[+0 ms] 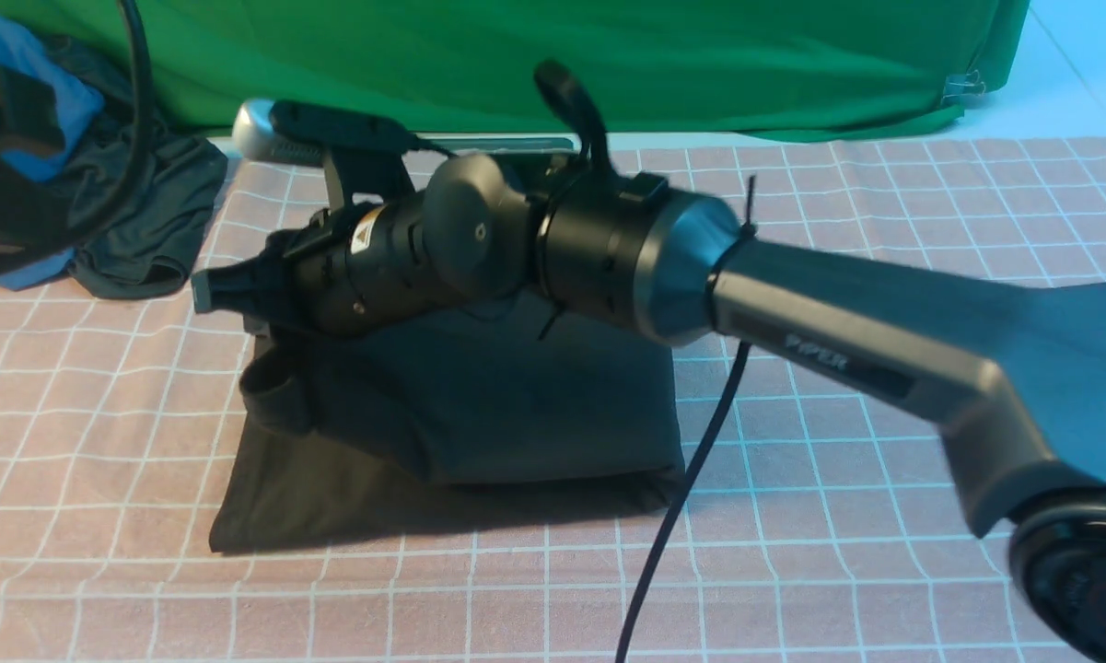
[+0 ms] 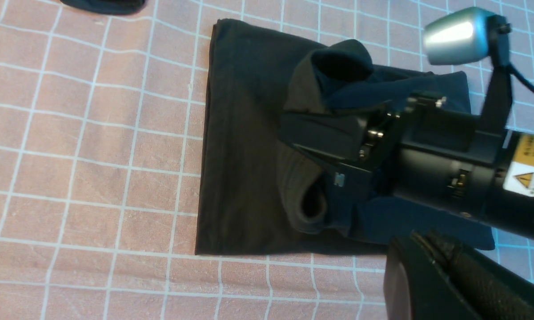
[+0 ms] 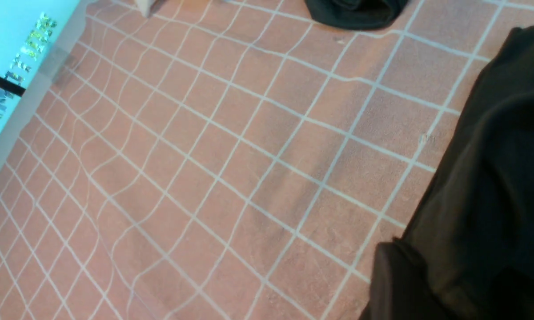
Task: Fold a long-sleeved shirt over a pink coffee tablecloth.
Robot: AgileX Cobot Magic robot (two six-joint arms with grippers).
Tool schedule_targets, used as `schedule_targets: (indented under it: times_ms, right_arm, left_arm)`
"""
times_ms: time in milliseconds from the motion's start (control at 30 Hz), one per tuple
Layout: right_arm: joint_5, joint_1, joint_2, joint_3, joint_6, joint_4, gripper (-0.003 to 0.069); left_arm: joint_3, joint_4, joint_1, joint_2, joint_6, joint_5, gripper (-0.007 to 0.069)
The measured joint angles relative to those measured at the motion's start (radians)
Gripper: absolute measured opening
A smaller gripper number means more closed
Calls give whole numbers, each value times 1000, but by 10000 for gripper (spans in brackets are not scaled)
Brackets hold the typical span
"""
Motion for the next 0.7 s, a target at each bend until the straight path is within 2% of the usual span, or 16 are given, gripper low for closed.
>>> schedule_targets:
  times_ms: [167,267,333,400,467,567,600,633,667,700]
  right_arm:
    - [-11,-3,6,0,-21,10,439]
    - [66,-28,-16,-8,-78,9,501]
    - [155,-57,-44,-25,-116,7,504]
    - [248,-95,-78,-49,-170,-7,483]
    - [343,-144,-117,-71,-220,-46,425]
    - [471,-207,-175,-95,-250,-141,257]
    - [521,-244,-200,-100,-257,-190,160]
    - [536,-250,-208,-101,-257,-197,134]
    - [597,-293,-236,-101,-263,-233,69]
    - [640,-324,-249,-102,-269,-247,50]
  left_arm:
    - [34,2,0,0,0,-8,14]
    - [60,2,0,0,-2,-19,14]
    - [72,2,0,0,-17,-38,14]
    - [84,-2,0,0,-31,-64,14]
    - [91,-24,0,3,-39,-90,14]
    - [93,-82,0,32,-39,-117,14]
    - [93,-114,0,61,-26,-128,14]
    - [93,-120,0,66,-24,-129,14]
    - [93,-170,0,122,4,-141,14]
    - [93,-198,0,159,20,-147,14]
